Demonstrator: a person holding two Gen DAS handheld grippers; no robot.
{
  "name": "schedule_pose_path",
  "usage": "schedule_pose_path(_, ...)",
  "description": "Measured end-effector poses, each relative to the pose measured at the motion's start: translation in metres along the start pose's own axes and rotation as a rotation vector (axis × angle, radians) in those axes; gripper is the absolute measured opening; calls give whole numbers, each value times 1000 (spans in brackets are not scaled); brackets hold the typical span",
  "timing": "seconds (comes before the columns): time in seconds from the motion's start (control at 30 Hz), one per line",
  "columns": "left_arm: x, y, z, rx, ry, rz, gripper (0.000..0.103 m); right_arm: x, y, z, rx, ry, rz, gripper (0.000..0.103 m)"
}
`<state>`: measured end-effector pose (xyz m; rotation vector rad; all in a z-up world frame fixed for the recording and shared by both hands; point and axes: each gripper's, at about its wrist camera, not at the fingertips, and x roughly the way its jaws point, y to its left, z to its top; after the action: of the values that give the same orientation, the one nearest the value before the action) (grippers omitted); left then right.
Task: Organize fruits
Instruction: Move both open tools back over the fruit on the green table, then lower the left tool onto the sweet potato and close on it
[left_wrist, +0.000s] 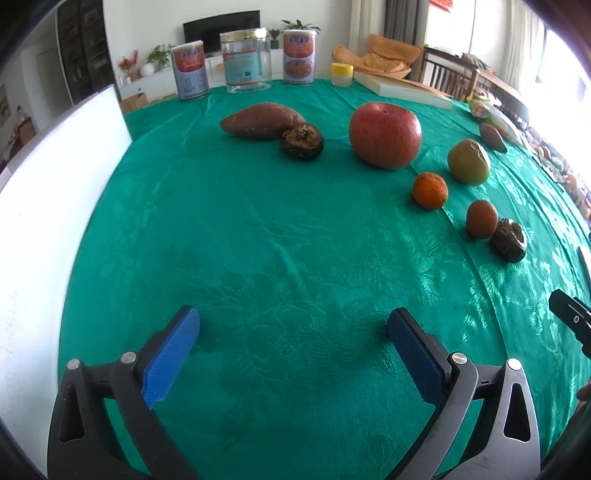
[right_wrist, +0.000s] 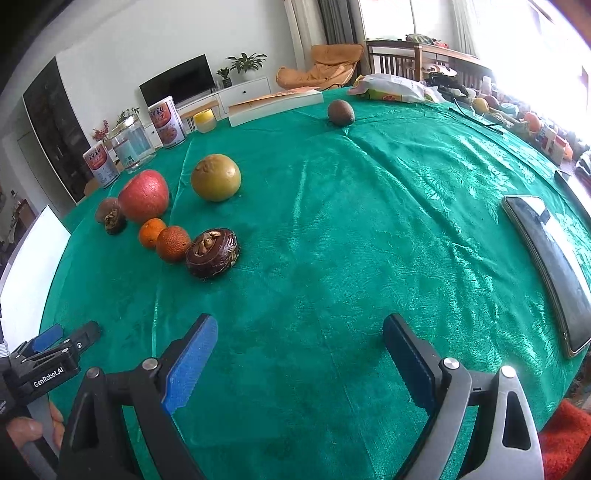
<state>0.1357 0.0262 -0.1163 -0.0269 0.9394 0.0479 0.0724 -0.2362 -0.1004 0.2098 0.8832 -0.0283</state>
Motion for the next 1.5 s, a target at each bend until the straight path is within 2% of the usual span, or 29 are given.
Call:
schedule_pose_path(0.13, 0, 0, 1, 4, 1, -7, 102, -1, 0, 0, 0, -2, 8, 91)
schedule_pose_path(0.2, 0, 4, 7, -10, 16, -34, 101, -1, -1, -1, 7, -3, 12, 91)
schedule_pose_path(0.3, -8, 16, 40, -99, -14, -93, 101, -1, -4, 0, 21, 0, 20, 91)
schedule_pose_path(0.4, -7, 35, 93, -223, -48, -137, 101, 1, -2, 0, 14, 2, 20, 93)
schedule_pose_path(0.47, 12, 50, 128, -302, -7, -167, 101, 1, 1, 0, 2, 5, 19, 93)
schedule_pose_path(0.53, 37, 61, 155, -342, 40, -151, 100, 2, 2, 0, -7, 6, 24, 93)
schedule_pose_path(0.7, 88, 65, 189, -317, 143, -70, 100, 2, 1, -1, -2, 5, 31, 93)
schedule_pose_path(0.87, 113, 62, 192, -271, 205, -44, 99, 5, 6, -1, -24, 8, 18, 97)
schedule_pose_path(0.93, 119, 63, 190, -280, 220, -75, 85, 5, 8, -1, -30, 8, 18, 97)
schedule_pose_path(1.0, 121, 65, 187, -315, 219, -138, 76, 5, 7, -1, -29, 7, 18, 97)
schedule_pose_path(1.07, 119, 64, 186, -304, 195, -142, 69, 5, 7, -1, -31, 8, 16, 97)
schedule_pose_path(1.13, 118, 63, 184, -294, 195, -183, 43, 5, 8, -1, -32, 8, 15, 97)
schedule_pose_path(1.17, 116, 63, 183, -287, 199, -181, 40, 5, 7, -2, -33, 8, 14, 97)
schedule_pose_path(1.27, 107, 67, 178, -266, 204, -169, 39, 5, 7, -2, -32, 8, 14, 97)
schedule_pose_path(1.5, 72, 90, 131, -284, 267, -232, 39, 5, 7, -2, -29, 7, 17, 97)
